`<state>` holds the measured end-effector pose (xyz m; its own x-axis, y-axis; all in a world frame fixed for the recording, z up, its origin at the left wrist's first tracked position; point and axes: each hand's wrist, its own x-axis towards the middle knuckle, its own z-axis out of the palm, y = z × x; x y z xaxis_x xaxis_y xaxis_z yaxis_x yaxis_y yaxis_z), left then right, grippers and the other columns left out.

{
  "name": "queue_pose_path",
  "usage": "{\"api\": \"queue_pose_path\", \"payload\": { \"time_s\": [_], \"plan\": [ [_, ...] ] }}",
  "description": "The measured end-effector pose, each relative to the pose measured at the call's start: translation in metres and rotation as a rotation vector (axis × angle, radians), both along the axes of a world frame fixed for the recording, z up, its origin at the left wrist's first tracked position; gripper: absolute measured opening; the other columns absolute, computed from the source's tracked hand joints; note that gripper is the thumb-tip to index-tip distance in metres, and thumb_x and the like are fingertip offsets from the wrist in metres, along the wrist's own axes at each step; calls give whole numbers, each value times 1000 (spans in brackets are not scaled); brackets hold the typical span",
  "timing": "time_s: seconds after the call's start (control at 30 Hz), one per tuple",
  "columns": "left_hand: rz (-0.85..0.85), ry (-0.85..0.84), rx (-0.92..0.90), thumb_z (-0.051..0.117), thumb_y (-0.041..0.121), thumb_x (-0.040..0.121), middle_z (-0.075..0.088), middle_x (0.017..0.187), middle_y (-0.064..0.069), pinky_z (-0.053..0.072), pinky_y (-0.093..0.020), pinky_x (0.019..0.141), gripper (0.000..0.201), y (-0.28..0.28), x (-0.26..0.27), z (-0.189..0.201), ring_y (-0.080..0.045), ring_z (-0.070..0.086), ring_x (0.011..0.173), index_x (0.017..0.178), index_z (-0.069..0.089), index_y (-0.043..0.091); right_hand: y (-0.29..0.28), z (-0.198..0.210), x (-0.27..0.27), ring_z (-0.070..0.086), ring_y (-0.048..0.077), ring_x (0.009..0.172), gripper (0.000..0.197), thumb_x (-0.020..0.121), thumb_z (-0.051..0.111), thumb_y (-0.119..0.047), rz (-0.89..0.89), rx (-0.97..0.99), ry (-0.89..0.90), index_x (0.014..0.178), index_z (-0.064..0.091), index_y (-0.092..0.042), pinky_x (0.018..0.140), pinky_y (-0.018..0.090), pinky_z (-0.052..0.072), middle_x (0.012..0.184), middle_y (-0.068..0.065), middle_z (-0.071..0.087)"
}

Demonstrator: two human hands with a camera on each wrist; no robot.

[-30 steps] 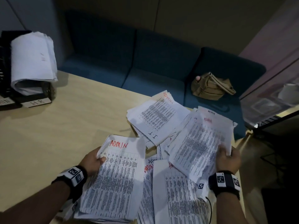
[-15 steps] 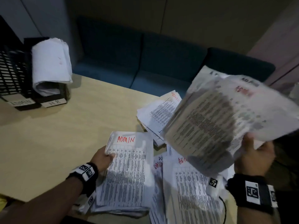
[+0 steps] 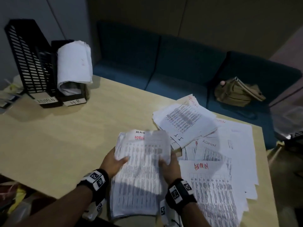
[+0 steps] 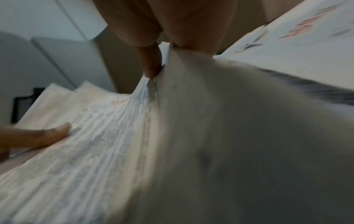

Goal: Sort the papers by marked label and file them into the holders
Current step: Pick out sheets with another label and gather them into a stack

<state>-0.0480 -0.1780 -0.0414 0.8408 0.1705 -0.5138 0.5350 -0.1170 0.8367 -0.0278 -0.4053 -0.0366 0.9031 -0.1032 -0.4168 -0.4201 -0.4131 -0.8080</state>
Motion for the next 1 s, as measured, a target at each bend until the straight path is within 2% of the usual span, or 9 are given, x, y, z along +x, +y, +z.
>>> {"api": "queue_pose_path", "payload": {
  "time_s": [0.13,0.2,0.27,0.37,0.47,0.63,0.77,0.9,1.0],
  "plan": [
    [83,123,-194,89,33,56,70,104,-19,45,-61,95,57,22,-2,-10,-42,64,97,106,69,12,10,5,8,48,16,113,71,81,72,-22,-36,43,-89,137,30,-13,92,27,46,125,2,46],
    [84,98,-304,86,21,46,73,98,-13,49,-54,92,61,26,-5,-3,-41,64,100,103,68,8,9,8,13,38,13,123,84,79,74,-27,-101,109,-164,143,20,-19,107,36,36,134,-1,35],
    [11,68,-313,77,15,51,76,94,-3,54,-38,81,63,27,-7,6,-33,66,100,112,62,8,10,8,18,41,15,120,86,82,71,-25,-65,169,-174,145,12,-29,107,39,36,135,-2,30],
    [-205,-70,-250,77,19,74,61,129,9,45,-35,96,68,25,-5,21,-12,57,118,134,47,31,19,3,18,63,21,86,74,86,60,-10,183,73,-129,137,17,-43,77,40,58,121,12,55],
    [-263,-194,-52,68,3,84,42,133,26,43,-8,85,76,26,8,33,21,47,108,135,36,49,27,6,16,61,21,93,55,85,51,-5,249,-21,-90,128,30,-33,78,31,54,112,2,58],
    [-365,-194,90,63,4,87,57,125,7,43,-23,81,37,26,22,38,-15,57,101,101,57,37,38,23,23,42,10,108,53,88,57,-14,253,-95,-126,135,36,-27,96,26,39,134,-2,36],
    [-310,-165,130,56,-3,89,54,118,-6,42,-15,49,33,16,17,28,-20,52,64,102,49,26,16,33,30,43,22,120,31,92,56,-21,394,-281,-200,122,58,-13,107,31,34,135,10,44],
    [-281,-149,128,61,1,88,39,140,9,46,-23,85,73,14,11,15,-12,51,108,128,29,52,-74,33,26,41,23,124,37,89,62,-23,-75,-377,-228,125,57,-15,102,29,32,133,11,46],
    [-309,-37,139,63,8,89,51,131,4,39,-33,99,61,10,7,4,-18,51,119,140,37,30,-154,23,-5,37,36,128,55,82,69,-32,-367,-635,138,131,49,-16,103,47,35,137,17,44]
  ]
}}
